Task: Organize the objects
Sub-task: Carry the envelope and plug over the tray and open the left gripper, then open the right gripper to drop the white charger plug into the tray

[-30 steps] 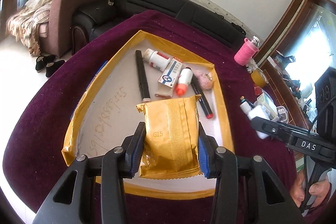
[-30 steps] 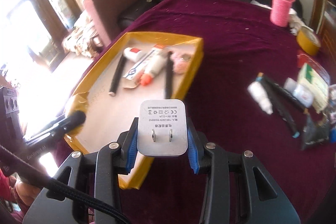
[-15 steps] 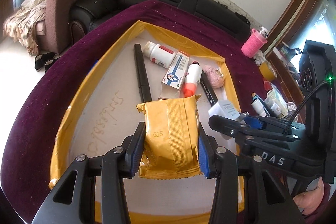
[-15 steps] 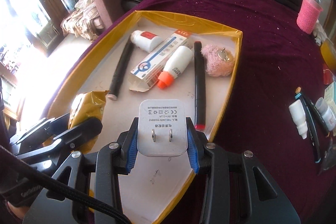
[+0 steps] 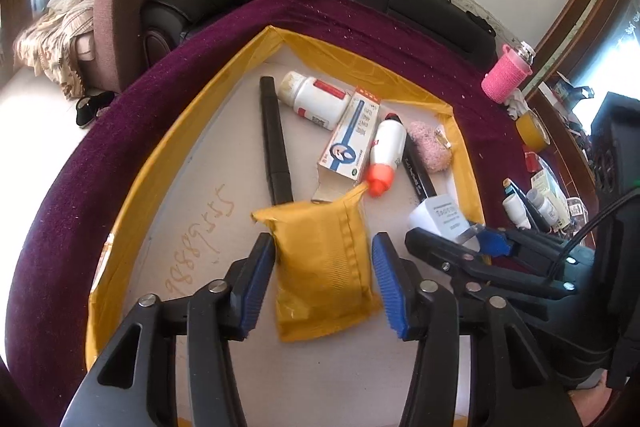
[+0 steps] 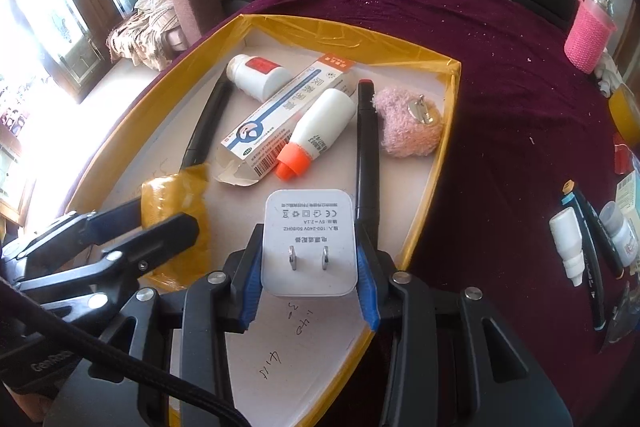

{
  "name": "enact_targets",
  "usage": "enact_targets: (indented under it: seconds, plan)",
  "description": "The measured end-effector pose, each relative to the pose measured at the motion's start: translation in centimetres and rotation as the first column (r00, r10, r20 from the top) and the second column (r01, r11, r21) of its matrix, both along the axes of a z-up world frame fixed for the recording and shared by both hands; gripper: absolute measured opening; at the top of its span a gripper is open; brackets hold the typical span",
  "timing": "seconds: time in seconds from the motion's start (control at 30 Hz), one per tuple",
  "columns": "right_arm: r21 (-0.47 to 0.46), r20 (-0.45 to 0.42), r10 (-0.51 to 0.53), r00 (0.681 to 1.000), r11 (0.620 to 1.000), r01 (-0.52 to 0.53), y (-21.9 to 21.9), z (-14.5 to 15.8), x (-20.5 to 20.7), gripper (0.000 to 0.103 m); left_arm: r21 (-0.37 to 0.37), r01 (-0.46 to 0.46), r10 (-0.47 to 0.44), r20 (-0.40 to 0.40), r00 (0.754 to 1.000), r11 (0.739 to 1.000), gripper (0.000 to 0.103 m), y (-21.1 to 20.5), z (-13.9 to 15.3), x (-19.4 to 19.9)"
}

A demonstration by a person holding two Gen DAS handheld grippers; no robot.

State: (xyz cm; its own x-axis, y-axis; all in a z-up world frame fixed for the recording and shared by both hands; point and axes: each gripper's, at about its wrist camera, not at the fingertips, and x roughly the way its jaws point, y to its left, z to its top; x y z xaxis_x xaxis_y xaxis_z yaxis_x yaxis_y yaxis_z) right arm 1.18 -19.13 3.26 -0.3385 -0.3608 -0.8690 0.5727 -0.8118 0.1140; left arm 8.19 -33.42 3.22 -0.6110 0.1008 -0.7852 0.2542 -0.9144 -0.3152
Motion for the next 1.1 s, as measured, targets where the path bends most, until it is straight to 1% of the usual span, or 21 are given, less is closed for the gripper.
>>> enact_targets:
  seconds: [0.03, 0.13, 0.23, 0.37, 0.43, 0.47, 0.63, 0.8, 0.9, 0.97, 1.1]
  plan:
    - [0.003, -0.004, 0.000, 1.000, 1.000, 0.000, 0.0, 0.0, 0.1, 0.038, -0.006, -0.006, 0.006, -0.011, 1.000, 1.000, 0.053, -0.1, 0.3, 0.2]
    - [0.003, -0.002, 0.003, 1.000, 1.000, -0.003, 0.0, 0.0, 0.2, 0.038, -0.026, -0.022, 0.021, -0.040, 0.999, 0.999, 0.059, -0.2, 1.3, 0.8]
    - [0.001, 0.003, 0.006, 1.000, 1.000, -0.006, -0.1, 0.0, 0.3, 0.038, -0.040, -0.041, 0.039, -0.055, 0.998, 0.998, 0.063, -0.3, 1.9, 1.4]
    - [0.006, 0.010, 0.021, 1.000, 1.000, -0.021, -0.4, -0.1, 0.7, 0.038, -0.050, -0.069, 0.066, -0.065, 0.996, 0.996, 0.064, -0.6, 2.4, 2.0]
    - [0.005, 0.013, 0.024, 1.000, 1.000, -0.024, -0.6, -0.2, 1.0, 0.038, -0.055, -0.083, 0.079, -0.068, 0.995, 0.995, 0.069, -0.7, 2.6, 2.3]
    - [0.004, 0.011, 0.024, 1.000, 1.000, -0.024, -0.6, -0.2, 1.1, 0.038, -0.055, -0.088, 0.084, -0.071, 0.994, 0.995, 0.069, -0.8, 2.6, 2.5]
    - [-0.014, 0.025, 0.000, 1.000, 1.000, 0.001, 0.0, 0.3, 1.4, 0.046, -0.055, -0.104, 0.100, -0.074, 0.992, 0.993, 0.069, -0.9, 2.8, 3.0]
    - [-0.035, 0.014, -0.021, 1.000, 0.999, 0.022, 1.1, 1.3, 1.9, 0.047, -0.053, -0.103, 0.099, -0.078, 0.992, 0.993, 0.069, -0.5, 3.2, 3.5]
    - [-0.053, 0.002, -0.033, 0.999, 0.998, 0.033, 2.1, 2.0, 2.4, 0.050, -0.056, -0.100, 0.095, -0.082, 0.992, 0.993, 0.069, 0.2, 3.6, 3.9]
    - [-0.071, -0.003, -0.030, 1.000, 0.997, 0.030, 2.7, 2.4, 2.8, 0.050, -0.060, -0.098, 0.092, -0.086, 0.992, 0.993, 0.069, 0.7, 3.9, 4.2]
    - [-0.085, -0.033, -0.043, 0.999, 0.996, 0.040, 4.0, 3.4, 4.1, 0.051, -0.072, -0.086, 0.080, -0.090, 0.993, 0.994, 0.069, 1.9, 4.5, 4.7]
